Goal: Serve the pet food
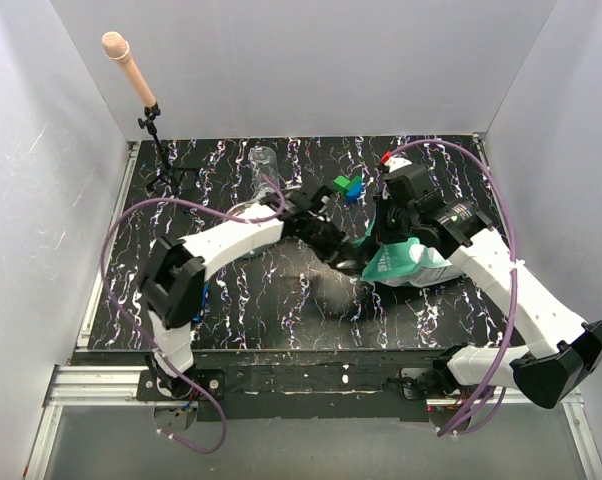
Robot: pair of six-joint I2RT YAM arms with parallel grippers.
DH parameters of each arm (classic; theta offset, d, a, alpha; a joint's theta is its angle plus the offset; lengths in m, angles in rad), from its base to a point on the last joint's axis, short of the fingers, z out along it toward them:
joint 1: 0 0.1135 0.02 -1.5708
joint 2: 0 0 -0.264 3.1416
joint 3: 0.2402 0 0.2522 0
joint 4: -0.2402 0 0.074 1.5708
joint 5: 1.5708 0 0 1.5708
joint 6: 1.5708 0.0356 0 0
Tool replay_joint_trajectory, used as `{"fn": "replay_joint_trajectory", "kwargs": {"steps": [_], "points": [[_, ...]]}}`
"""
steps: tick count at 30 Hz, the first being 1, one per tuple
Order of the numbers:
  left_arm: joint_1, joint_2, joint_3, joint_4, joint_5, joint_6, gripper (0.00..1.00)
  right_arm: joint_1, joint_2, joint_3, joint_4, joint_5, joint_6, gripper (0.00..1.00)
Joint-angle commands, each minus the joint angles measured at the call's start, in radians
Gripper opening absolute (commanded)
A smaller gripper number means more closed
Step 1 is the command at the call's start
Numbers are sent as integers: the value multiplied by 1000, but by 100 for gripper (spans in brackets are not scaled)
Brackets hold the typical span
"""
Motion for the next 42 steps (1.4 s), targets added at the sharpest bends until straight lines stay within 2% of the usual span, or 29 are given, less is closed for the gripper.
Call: {"fn": "replay_joint_trajectory", "kwargs": {"steps": [1,2,7,8,10,12,13,16,21,29,37,42], "points": [[-28,181,-37,366,-213,-63,0,5,-45,97,136,-98,69,1],[-28,220,-13,419,-237,-25,0,2,-47,88,135,-101,72,1],[-43,382,99,506,-173,104,0,-10,-87,52,142,-112,56,1],[-41,379,51,618,-143,101,0,-15,-94,48,144,-104,51,1],[-40,360,-87,981,-74,20,0,-39,-104,32,144,-107,45,1],[-37,328,-185,1214,-49,-45,0,-79,-117,17,141,-117,33,1],[-37,314,-201,1247,-24,-51,0,-96,-125,5,139,-118,16,1],[-25,258,-209,1243,54,-23,0,-151,-156,-15,120,-100,-33,1],[-11,124,-341,1301,53,-111,0,-206,-193,-50,96,-66,-81,1],[49,-41,-428,1277,68,-141,0,-256,-220,-90,93,-40,-110,1],[81,-95,-454,1190,174,-51,0,-322,-205,-92,98,-20,-122,1],[106,-156,-463,1088,184,6,0,-326,-180,-64,69,23,-167,1]]}}
